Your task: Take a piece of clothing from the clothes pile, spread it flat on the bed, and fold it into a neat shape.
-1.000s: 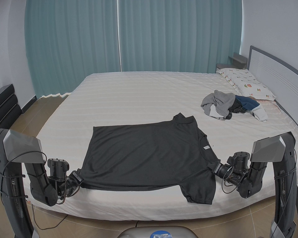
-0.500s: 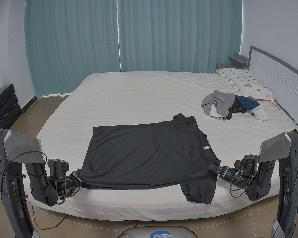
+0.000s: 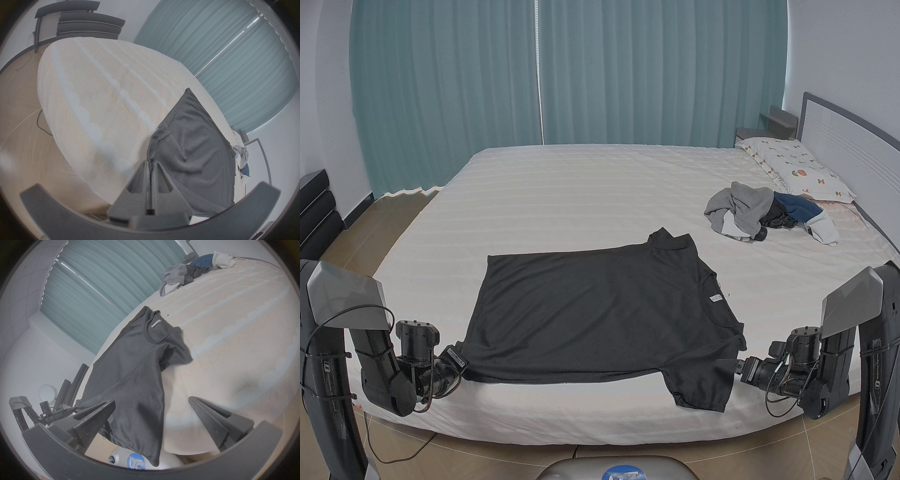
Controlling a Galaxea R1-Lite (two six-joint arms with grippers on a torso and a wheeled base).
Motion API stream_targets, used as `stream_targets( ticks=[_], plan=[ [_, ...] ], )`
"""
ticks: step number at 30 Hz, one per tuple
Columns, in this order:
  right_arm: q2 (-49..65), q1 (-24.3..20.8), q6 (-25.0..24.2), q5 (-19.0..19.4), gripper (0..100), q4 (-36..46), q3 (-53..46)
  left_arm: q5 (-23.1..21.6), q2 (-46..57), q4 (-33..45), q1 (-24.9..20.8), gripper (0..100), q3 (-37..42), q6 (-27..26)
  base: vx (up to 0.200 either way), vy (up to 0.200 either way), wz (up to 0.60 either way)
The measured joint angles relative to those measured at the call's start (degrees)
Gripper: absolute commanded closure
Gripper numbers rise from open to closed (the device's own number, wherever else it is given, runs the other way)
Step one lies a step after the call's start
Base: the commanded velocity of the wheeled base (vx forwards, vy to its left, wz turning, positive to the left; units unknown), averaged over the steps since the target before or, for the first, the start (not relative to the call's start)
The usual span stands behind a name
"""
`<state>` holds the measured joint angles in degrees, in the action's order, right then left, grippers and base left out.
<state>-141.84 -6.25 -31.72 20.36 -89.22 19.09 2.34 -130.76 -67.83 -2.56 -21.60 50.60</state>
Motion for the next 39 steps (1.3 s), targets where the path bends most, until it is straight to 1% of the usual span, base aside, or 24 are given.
stream_targets(
  ticks=[9,16,17,23,27,31,39],
  plan=[
    [-0.3,-3.2,0.0,-0.1,0,0.2,0.9,-0.2,0.0,0.0,0.0,100,0.0,0.0,0.000,0.000,0.00],
    [-0.3,-3.8,-0.1,-0.4,0,0.4,2.1,-0.2,0.0,0.0,0.0,100,0.1,0.0,0.000,0.000,0.00],
    [-0.3,-3.7,-0.1,-0.4,100,0.4,2.2,-0.2,0.0,0.0,0.0,100,0.1,0.0,0.000,0.000,0.00],
    [-0.3,-3.3,0.0,-0.6,100,0.4,2.5,-0.2,0.0,0.0,0.0,100,0.2,0.0,0.000,0.000,0.00],
    [0.0,-2.2,0.3,-1.0,100,0.4,1.9,-0.2,0.0,0.0,0.0,100,0.2,0.0,0.000,0.000,0.00],
    [0.4,-0.7,1.1,-1.2,100,0.3,0.7,-0.2,0.0,0.0,0.0,100,0.2,0.0,0.000,0.000,0.00],
    [3.1,0.0,1.3,-1.1,100,0.3,-3.8,-0.1,0.3,0.0,0.0,100,0.7,-0.5,0.000,0.000,0.00]
  ],
)
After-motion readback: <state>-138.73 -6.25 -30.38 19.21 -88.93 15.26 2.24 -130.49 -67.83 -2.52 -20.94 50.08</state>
